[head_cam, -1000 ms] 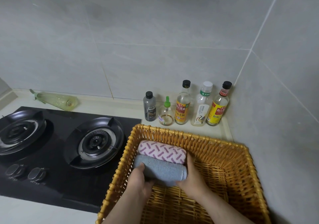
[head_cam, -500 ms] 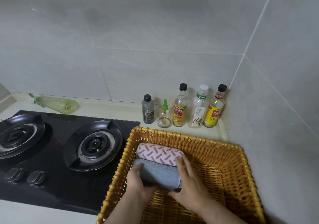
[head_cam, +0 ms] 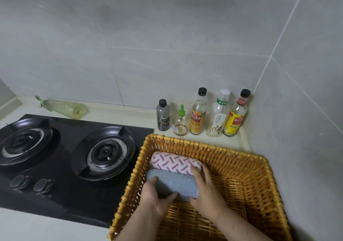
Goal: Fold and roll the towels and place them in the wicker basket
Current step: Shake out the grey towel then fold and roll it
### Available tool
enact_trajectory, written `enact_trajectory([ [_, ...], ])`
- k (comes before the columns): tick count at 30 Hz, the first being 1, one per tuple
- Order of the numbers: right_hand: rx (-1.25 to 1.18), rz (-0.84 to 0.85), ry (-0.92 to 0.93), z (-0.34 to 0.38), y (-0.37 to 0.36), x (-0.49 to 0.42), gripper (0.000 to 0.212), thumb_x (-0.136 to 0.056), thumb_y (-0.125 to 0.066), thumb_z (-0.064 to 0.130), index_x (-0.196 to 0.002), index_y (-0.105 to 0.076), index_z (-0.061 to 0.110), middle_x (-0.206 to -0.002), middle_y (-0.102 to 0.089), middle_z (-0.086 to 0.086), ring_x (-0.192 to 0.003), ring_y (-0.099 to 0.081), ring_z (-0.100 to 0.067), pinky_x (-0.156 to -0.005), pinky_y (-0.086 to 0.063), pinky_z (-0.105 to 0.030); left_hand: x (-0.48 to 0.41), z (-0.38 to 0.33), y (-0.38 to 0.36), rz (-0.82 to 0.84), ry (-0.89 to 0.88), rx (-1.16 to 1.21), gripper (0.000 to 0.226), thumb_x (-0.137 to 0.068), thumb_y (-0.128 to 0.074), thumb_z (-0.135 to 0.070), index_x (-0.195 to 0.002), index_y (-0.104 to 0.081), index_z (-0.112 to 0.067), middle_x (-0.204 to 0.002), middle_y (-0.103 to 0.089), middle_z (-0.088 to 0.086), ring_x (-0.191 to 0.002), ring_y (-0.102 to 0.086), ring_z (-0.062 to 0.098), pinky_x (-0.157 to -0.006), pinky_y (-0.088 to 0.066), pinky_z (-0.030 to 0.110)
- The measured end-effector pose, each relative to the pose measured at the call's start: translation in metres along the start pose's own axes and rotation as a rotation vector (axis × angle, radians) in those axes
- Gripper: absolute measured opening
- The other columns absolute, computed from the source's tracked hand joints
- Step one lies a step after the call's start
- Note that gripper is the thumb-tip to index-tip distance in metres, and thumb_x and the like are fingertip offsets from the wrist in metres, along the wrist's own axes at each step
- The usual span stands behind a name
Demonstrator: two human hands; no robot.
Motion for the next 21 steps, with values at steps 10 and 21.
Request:
enact_trajectory([
  [10,-0.062,0.046,0.017,-0.0050,-0.0025,-0.0031,0.116,-0.078,-0.076,0.045,-0.147,0.016,0.044,-0.160,0.014,0.013,-0.146,-0.024,-0.023,-0.112,-0.038,-0.035,0.0005,-0.0010,-0.0015,-0.029,-0.027,-0.051,0.058,-0.095,-0.057,-0.023,-0.147,-0.030,-0.024,-0.145,-0.034,0.020,-0.133,-0.034,0.047,-0.089,-0.047,0.067],
  [21,-0.097,0.114,0.003,-0.0021,0.0008,0.0011,0.120,-0.077,-0.077,0.042,-0.145,0.022,0.048,-0.159,0.008,0.013,-0.148,-0.017,-0.021,-0.116,-0.029,-0.037,0.0087,0.0001,-0.0014,-0.023,-0.022,-0.158,0.060,-0.090,-0.062,-0.028,-0.143,-0.035,-0.023,-0.132,-0.044,0.022,-0.118,-0.046,0.047,-0.069,-0.052,0.063],
])
Point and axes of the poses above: each hand's wrist, its own x-axis away from the middle knuckle, its own y-axis out of the back of the hand, z = x × y, the point moved 4 cm from there along -x, towards the middle knuckle
